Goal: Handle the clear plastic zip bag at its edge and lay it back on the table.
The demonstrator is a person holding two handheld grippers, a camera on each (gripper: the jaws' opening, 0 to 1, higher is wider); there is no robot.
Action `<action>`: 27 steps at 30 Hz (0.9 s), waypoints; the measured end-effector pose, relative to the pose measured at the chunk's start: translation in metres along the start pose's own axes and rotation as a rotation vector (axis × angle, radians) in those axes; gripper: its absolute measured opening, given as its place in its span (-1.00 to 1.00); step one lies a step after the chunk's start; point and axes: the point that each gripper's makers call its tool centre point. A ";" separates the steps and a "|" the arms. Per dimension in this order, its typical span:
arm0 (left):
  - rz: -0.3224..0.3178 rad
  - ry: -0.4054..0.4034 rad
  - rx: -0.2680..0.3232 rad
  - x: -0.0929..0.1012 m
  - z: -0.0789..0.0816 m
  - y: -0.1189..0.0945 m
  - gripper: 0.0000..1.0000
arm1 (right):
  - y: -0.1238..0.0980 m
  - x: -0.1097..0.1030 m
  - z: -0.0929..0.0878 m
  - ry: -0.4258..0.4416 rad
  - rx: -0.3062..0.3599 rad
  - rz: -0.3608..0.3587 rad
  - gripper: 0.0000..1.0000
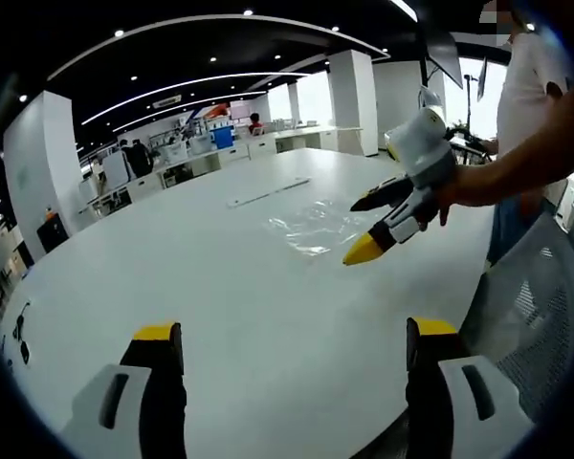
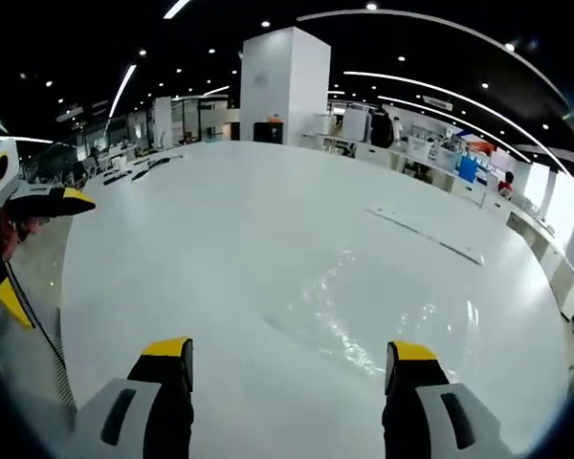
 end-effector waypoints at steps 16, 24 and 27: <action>0.000 -0.007 0.004 0.000 -0.001 -0.002 0.90 | 0.014 -0.001 0.001 0.027 -0.022 -0.002 0.48; -0.006 -0.003 -0.002 0.001 -0.004 -0.002 0.89 | 0.020 -0.001 0.001 0.032 -0.036 -0.002 0.33; -0.004 -0.004 0.000 0.000 -0.003 -0.002 0.88 | 0.028 -0.001 -0.002 0.034 -0.045 0.002 0.31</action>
Point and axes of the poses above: the point that each gripper's makers call its tool centre point, and the gripper's own axes: y roughly forward along the fingers, x roughly to its right, z roughly out of its top, and after that the axes turned 9 degrees about -z, right-handed
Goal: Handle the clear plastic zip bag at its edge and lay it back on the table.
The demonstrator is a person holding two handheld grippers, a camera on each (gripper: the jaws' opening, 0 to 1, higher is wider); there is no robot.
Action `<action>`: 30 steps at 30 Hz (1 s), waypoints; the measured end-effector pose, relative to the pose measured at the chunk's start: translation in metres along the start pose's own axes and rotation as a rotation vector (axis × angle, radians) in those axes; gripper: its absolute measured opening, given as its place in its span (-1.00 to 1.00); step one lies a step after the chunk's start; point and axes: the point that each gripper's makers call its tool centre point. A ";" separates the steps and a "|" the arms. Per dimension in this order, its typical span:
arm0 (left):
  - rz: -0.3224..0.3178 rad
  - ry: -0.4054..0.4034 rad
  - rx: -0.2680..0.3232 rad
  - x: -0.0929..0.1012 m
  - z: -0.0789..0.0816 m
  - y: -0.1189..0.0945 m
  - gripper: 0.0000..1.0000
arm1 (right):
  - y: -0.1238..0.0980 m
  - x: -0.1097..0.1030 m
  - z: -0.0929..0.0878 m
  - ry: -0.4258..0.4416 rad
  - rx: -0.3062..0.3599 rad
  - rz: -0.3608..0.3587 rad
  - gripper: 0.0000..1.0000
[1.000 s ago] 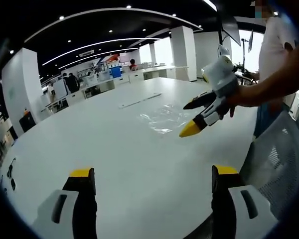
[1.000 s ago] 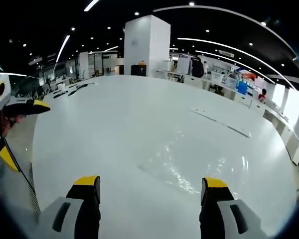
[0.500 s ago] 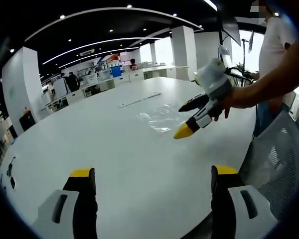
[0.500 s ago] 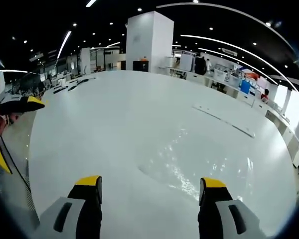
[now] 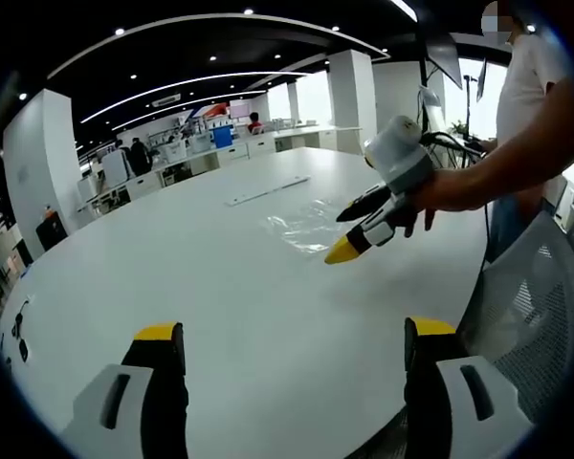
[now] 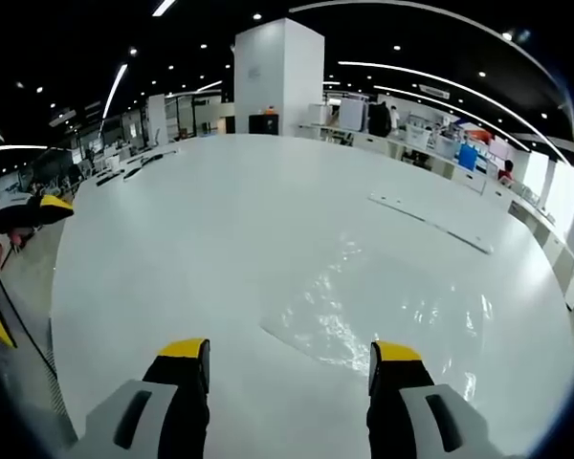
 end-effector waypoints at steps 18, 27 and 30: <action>-0.013 0.005 -0.017 0.003 -0.002 0.003 0.86 | 0.016 0.002 0.002 -0.003 -0.049 0.004 0.16; -0.022 0.017 -0.031 0.008 -0.004 0.006 0.84 | 0.029 -0.008 -0.003 0.057 -0.089 0.006 0.02; -0.020 0.015 -0.029 0.009 -0.005 0.005 0.84 | 0.035 -0.007 -0.008 0.063 -0.096 -0.024 -0.04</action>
Point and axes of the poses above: the point that each gripper's makers call its tool centre point, and the gripper's own axes: y roughly forward along the fingers, x roughly to its right, z roughly out of its top, and after that the axes turned 9 degrees about -z, right-handed
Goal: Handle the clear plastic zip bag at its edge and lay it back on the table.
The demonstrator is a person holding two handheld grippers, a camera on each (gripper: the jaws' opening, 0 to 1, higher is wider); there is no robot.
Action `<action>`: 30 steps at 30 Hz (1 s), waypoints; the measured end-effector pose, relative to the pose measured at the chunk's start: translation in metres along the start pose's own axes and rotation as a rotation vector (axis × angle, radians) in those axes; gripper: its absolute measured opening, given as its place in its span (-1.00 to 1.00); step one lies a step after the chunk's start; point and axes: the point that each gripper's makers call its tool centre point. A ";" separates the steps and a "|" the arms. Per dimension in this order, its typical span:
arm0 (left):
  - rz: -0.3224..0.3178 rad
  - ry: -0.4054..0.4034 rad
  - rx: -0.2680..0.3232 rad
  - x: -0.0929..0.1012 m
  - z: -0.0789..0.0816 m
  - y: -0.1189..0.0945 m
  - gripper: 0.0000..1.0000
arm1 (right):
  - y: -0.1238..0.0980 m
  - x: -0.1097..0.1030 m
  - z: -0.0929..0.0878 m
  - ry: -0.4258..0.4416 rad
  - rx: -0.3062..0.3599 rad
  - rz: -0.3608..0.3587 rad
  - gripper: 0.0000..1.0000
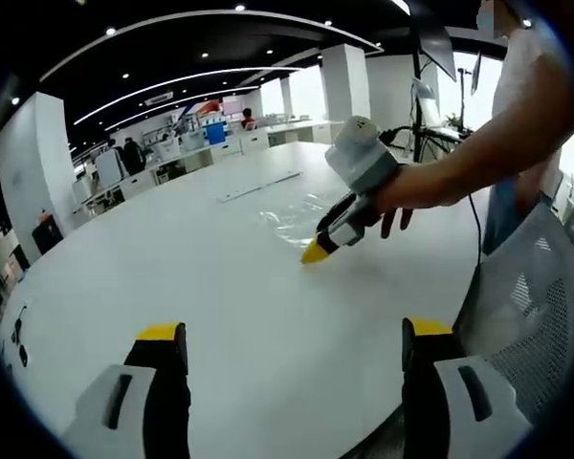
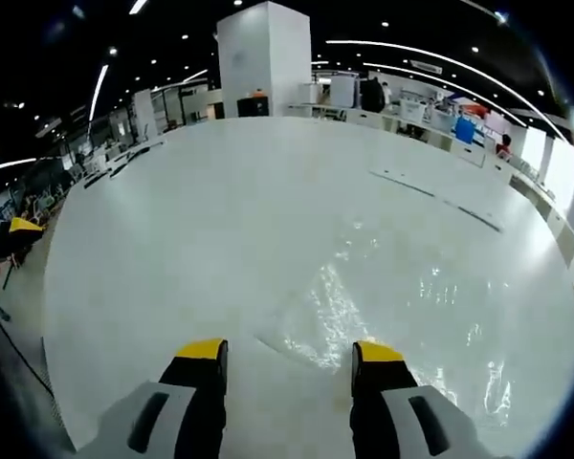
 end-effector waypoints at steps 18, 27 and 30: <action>0.018 0.001 -0.011 -0.006 -0.003 -0.005 0.80 | 0.009 -0.014 0.014 0.015 0.007 0.063 -0.24; 0.032 -0.012 -0.013 -0.010 -0.006 -0.008 0.79 | -0.002 -0.015 0.003 -0.064 0.022 0.104 -0.35; 0.034 -0.013 -0.013 -0.011 -0.006 -0.009 0.79 | -0.009 -0.008 -0.001 -0.014 0.047 0.119 -0.41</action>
Point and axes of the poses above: the point that each gripper's makers call its tool centre point, and the gripper's own axes: y roughly forward along the fingers, x roughly to its right, z roughly out of its top, and after that the axes turned 9 degrees about -z, right-handed
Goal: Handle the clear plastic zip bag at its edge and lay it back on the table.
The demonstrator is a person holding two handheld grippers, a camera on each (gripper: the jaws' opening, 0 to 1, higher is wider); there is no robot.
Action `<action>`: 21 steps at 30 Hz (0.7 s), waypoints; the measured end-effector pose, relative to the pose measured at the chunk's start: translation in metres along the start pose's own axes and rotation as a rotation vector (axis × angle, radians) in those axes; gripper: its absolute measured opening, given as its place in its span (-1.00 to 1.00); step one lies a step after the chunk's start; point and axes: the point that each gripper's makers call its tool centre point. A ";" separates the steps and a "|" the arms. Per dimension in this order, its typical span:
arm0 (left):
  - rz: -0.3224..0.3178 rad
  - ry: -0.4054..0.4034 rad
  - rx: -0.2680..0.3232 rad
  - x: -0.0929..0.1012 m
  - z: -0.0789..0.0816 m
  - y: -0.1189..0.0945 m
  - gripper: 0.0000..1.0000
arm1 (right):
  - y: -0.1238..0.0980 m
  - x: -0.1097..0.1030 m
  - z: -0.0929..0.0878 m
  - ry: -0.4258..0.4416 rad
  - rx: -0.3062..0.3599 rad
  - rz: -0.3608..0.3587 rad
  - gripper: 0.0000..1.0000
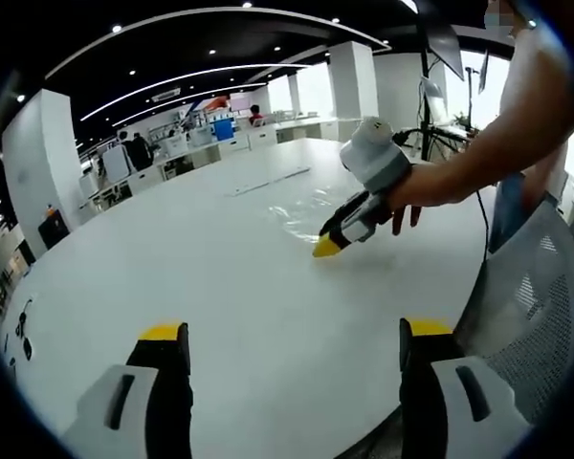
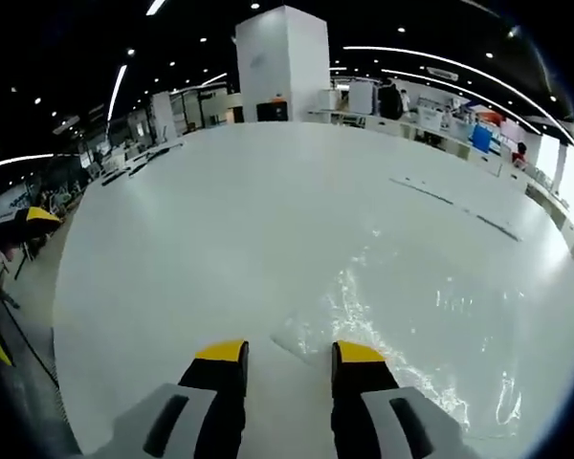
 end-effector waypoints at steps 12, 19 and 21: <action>-0.010 0.019 0.002 0.002 0.005 0.003 0.78 | -0.010 0.005 -0.002 0.071 -0.047 -0.003 -0.38; -0.015 0.023 -0.004 0.004 0.004 0.003 0.77 | 0.007 -0.003 0.022 0.078 -0.020 -0.016 -0.44; -0.015 0.017 -0.005 0.003 0.003 0.002 0.77 | 0.010 0.000 0.028 0.079 -0.004 -0.043 -0.49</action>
Point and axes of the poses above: the point that each gripper's makers call its tool centre point, and the gripper's own axes: y roughly forward along the fingers, x roughly to its right, z roughly out of its top, and after that the axes turned 9 degrees about -z, right-handed
